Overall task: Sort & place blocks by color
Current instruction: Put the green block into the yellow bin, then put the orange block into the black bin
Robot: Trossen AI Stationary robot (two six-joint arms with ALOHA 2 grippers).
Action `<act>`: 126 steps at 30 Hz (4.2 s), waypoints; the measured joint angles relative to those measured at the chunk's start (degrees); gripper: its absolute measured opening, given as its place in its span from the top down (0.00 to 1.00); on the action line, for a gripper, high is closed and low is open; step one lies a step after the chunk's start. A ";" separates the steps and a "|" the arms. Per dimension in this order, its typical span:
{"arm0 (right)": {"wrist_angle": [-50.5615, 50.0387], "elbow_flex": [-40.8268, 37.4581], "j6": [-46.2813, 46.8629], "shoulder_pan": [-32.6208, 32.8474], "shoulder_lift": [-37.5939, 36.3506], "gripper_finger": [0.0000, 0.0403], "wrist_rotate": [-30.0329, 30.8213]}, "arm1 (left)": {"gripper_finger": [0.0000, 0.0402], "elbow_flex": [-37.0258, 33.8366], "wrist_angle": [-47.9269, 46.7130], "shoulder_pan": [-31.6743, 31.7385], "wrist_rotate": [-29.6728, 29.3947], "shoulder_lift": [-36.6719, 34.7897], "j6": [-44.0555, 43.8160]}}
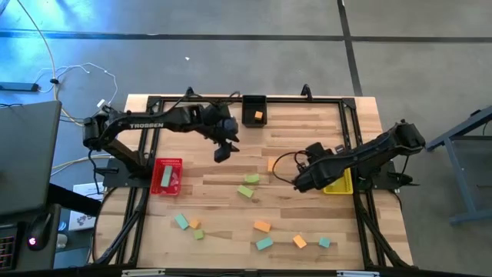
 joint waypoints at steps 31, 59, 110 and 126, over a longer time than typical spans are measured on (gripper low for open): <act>-6.87 -0.04 19.52 6.86 0.02 0.74 -19.01 | 0.53 0.00 -4.66 -7.88 -3.04 0.00 2.97; 4.90 -15.09 26.02 10.30 -16.16 0.74 -20.41 | 0.53 0.00 -4.22 -7.88 -3.04 -0.02 4.00; 4.96 -14.29 24.53 9.22 -17.18 0.67 -26.82 | 0.53 0.00 -4.63 -7.84 -7.12 0.00 5.53; 4.04 -14.29 21.86 5.94 -17.18 0.51 -26.64 | 0.53 0.00 -4.60 -7.82 -7.19 0.00 6.40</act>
